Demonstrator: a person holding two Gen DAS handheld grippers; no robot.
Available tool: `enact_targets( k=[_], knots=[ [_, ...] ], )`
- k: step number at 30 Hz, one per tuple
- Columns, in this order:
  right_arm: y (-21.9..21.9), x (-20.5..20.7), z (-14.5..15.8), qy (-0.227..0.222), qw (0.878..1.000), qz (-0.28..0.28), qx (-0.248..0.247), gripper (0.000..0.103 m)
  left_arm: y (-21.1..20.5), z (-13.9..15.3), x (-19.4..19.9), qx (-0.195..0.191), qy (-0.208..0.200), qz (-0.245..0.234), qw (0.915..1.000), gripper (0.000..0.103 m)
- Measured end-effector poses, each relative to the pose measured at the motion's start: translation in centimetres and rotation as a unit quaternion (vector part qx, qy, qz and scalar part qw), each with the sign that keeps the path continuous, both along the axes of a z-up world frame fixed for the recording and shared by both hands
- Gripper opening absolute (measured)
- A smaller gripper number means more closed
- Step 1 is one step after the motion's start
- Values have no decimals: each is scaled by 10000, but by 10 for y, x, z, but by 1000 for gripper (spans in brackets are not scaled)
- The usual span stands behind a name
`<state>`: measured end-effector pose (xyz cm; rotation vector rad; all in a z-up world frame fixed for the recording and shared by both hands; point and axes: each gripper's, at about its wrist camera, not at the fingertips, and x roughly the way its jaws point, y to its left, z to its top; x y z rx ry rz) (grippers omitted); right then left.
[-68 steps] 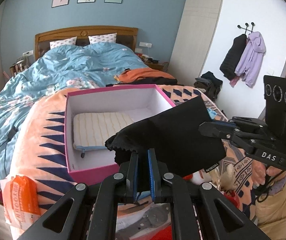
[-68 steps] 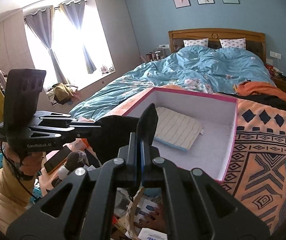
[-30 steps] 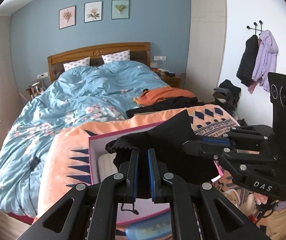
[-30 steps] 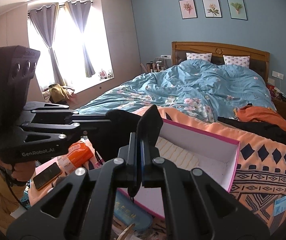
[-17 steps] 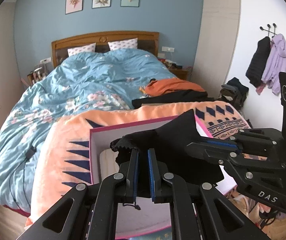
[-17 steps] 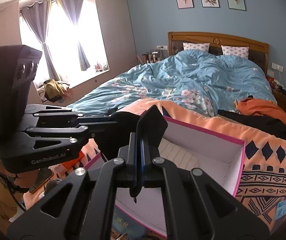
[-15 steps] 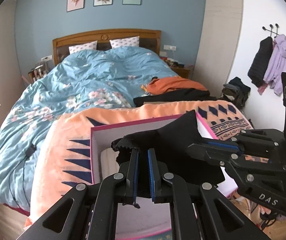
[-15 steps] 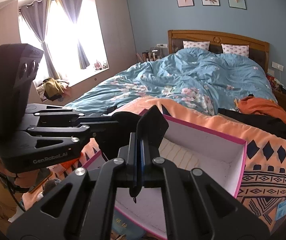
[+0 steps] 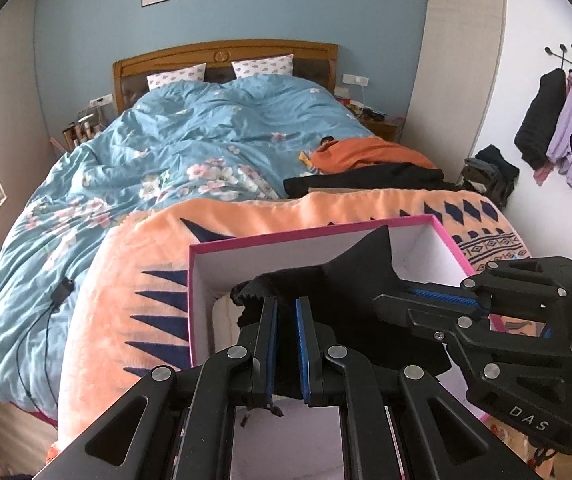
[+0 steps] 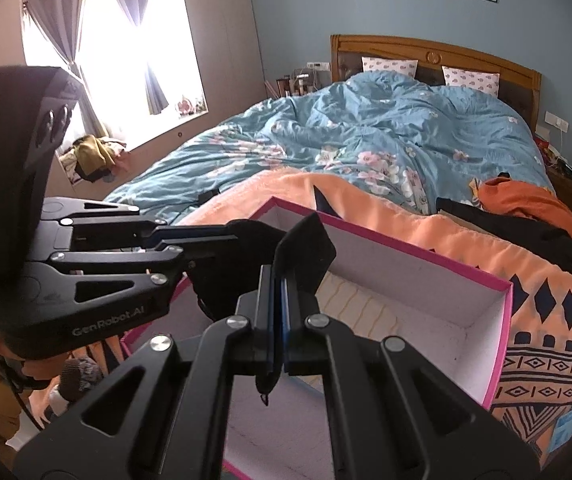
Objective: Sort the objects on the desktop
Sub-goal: 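Lower the black cloth bag with the left gripper into the pink box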
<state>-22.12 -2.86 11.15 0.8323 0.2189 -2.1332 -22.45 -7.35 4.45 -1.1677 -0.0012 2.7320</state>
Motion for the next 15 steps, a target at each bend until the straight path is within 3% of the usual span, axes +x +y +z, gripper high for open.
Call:
enact_targets(
  k=[15],
  knots=[
    [-26, -42, -40, -506, 9972, -82, 551, 4, -5, -26, -19, -6, -211, 81, 9997, 8]
  ],
)
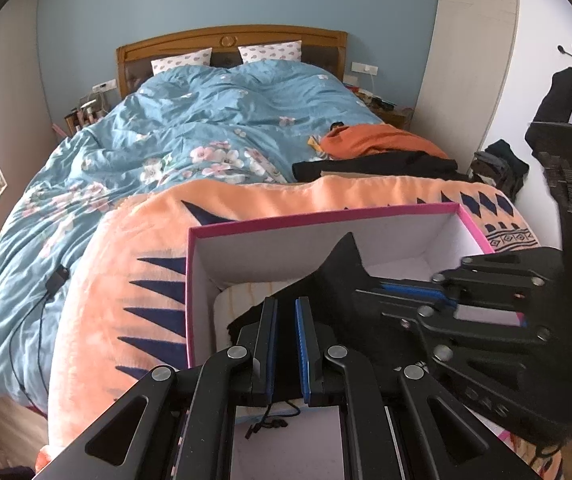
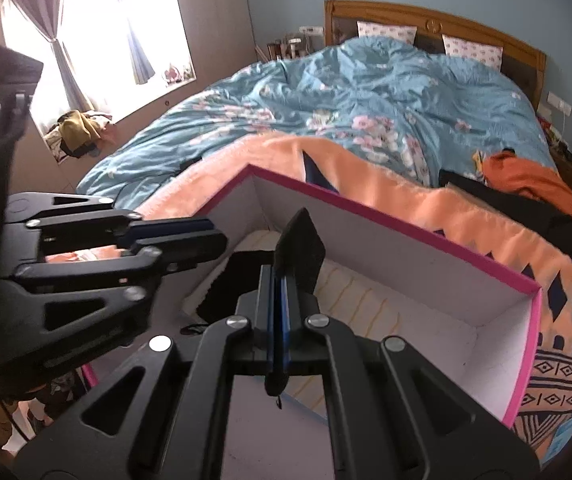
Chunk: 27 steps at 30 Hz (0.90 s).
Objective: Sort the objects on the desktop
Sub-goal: 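Lower the black cloth bag with the left gripper into the pink box, then open the left gripper to release the bag onto the striped pouch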
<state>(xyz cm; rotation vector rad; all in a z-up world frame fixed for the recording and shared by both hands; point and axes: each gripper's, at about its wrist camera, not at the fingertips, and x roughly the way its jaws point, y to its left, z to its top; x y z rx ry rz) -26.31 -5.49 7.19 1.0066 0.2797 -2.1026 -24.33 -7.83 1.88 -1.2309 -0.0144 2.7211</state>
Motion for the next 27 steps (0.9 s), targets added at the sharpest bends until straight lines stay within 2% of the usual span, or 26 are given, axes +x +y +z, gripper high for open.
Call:
enact_targets(
  k=[8, 11, 13, 15, 23, 26, 27],
  knots=[
    [5, -27, -31, -424, 9961, -472, 620, 7, 1, -9, 4, -37, -108, -35, 9999, 8],
    [8, -30, -35, -400, 9930, -604, 929, 9, 0, -13, 3, -4, -178, -18, 9998, 8],
    [12, -32, -35, -262, 9899, -796, 1140, 14, -1, -13, 4, 6, -181, -19, 9998, 8],
    [16, -36, -37, -203, 9867, -937, 1313, 30, -1, -13, 6, 31, -192, -25, 9998, 9],
    [37, -36, -34, -162, 9847, -1160, 1291, 34, -1, -15, 14, 103, -219, -64, 9997, 11],
    [45, -30, -26, -123, 9879, -1156, 1024, 34, -1, -12, 22, 155, -184, -122, 9996, 15],
    [47, -27, -22, -104, 9891, -1127, 941, 34, -1, -11, 26, 163, -151, -145, 9996, 21]
  ],
)
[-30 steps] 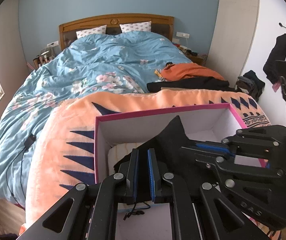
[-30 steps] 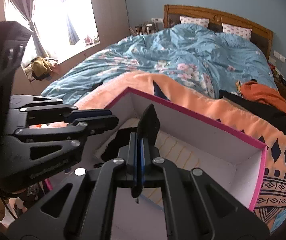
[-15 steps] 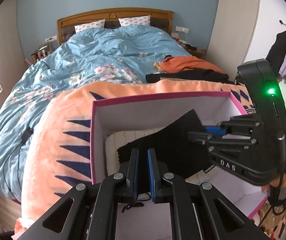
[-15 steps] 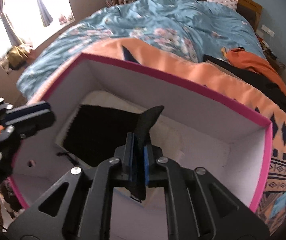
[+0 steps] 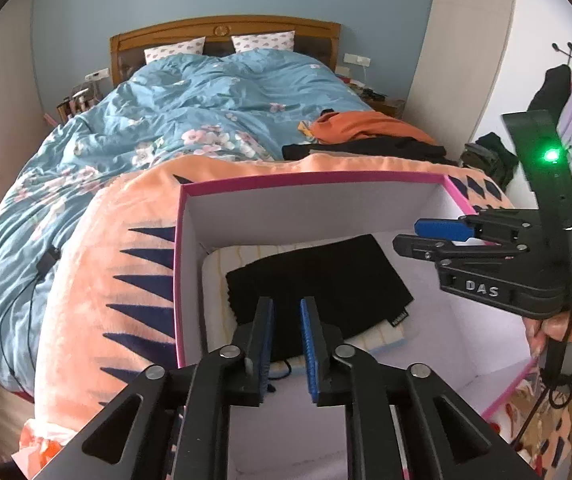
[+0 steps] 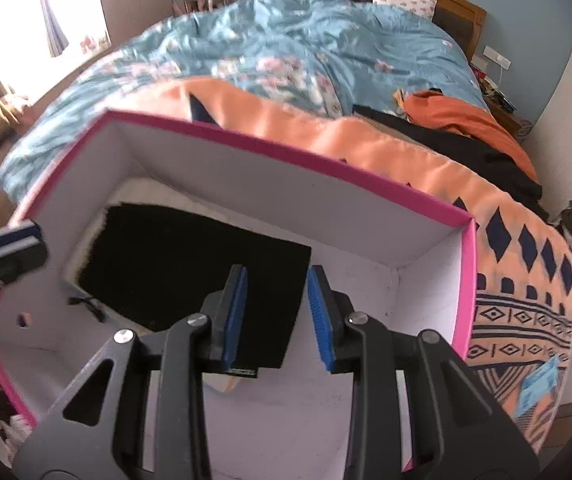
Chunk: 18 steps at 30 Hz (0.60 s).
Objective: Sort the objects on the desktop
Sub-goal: 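Open the left gripper to release the bag onto the striped pouch, then withdraw the left gripper and reach toward the blue glasses case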
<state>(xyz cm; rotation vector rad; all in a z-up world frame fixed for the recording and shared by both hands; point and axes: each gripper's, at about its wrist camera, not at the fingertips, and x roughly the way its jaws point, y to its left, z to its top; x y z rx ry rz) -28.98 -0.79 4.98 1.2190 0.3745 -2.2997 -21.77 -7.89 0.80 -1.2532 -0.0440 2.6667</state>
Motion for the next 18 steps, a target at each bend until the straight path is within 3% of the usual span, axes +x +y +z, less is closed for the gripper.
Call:
enact_targets(
  k=[3, 7, 11, 18],
  knots=[
    [10, 17, 12, 163, 9993, 152, -304, 34, -1, 5, 13, 69, 120, 17, 9999, 39],
    [25, 50, 31, 412, 9958, 456, -680, 34, -5, 13, 35, 85, 349, -2, 9994, 52],
    [43, 90, 47, 396, 9878, 878, -1224, 34, -8, 20, 69, 72, 671, -106, 9977, 58],
    [57, 166, 37, 360, 9762, 1683, -1319, 34, -14, 11, 129, 409, 923, -532, 9935, 63]
  ],
)
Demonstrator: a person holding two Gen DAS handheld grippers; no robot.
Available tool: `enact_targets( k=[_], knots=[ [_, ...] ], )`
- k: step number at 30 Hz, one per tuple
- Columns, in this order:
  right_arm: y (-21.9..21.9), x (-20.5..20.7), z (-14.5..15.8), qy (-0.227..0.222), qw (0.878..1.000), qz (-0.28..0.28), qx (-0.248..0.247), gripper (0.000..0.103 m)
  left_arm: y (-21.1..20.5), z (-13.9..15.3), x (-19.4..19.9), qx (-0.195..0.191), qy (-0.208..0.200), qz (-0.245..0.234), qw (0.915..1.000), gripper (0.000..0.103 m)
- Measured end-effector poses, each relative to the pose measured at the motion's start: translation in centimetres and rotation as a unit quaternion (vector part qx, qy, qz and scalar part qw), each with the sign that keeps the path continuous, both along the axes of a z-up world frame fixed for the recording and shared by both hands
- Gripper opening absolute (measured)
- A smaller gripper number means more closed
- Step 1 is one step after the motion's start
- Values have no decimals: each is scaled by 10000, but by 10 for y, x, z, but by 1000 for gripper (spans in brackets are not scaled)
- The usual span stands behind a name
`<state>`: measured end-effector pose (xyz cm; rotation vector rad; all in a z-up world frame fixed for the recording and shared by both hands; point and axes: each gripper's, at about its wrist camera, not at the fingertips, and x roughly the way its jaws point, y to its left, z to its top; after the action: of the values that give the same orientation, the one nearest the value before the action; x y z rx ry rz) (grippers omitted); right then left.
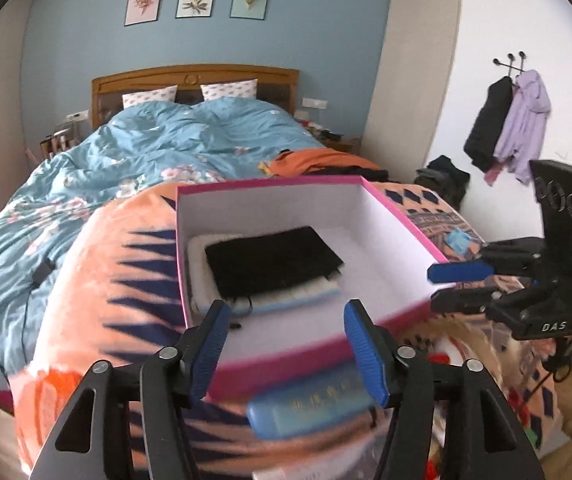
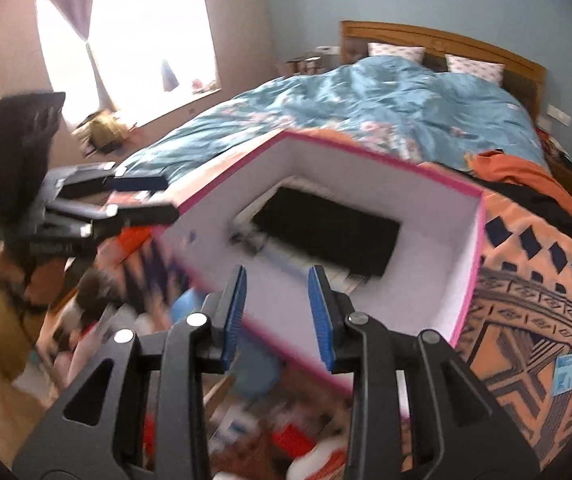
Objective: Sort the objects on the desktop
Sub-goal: 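Withdraw the left gripper and reach toward the blue glasses case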
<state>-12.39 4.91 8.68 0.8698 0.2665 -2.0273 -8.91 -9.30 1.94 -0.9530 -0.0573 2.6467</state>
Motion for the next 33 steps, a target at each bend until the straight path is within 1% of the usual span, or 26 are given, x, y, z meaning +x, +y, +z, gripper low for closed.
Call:
enact_targets(
  k=[2, 4, 5, 9, 12, 17, 21, 26, 30, 33],
  knots=[
    [0, 11, -12, -147, 9998, 109, 108, 34, -2, -9, 10, -13, -81, -5, 10000, 64],
    [-1, 20, -26, -256, 9993, 142, 243, 34, -5, -19, 15, 101, -210, -6, 9997, 68],
    [-2, 21, -33, -373, 9987, 145, 309, 34, -7, -26, 15, 163, -346, -1, 9993, 69],
    [-7, 17, -62, -761, 9950, 29, 640, 34, -14, -53, 12, 169, -797, 115, 9966, 69],
    [-8, 11, -75, -1009, 9922, -82, 731, 34, -12, -68, 3, 136, -1071, 138, 9941, 69],
    [-10, 2, -83, -1186, 9890, -253, 843, 34, -10, -82, 0, 153, -1324, 165, 9909, 69],
    [-4, -9, -86, -1380, 9865, -462, 754, 34, -13, -87, -5, 251, -1458, 178, 9888, 69],
    [-5, -16, -97, -1508, 9814, -614, 1019, 34, -15, -95, -8, 305, -1648, 213, 9856, 69],
    [-12, -18, -101, -1717, 9789, -398, 1036, 34, -15, -98, -9, 361, -1777, 194, 9832, 69],
    [-16, -23, -106, -1956, 9749, -402, 980, 35, -13, -100, -10, 361, -1841, 170, 9821, 69]
  ],
)
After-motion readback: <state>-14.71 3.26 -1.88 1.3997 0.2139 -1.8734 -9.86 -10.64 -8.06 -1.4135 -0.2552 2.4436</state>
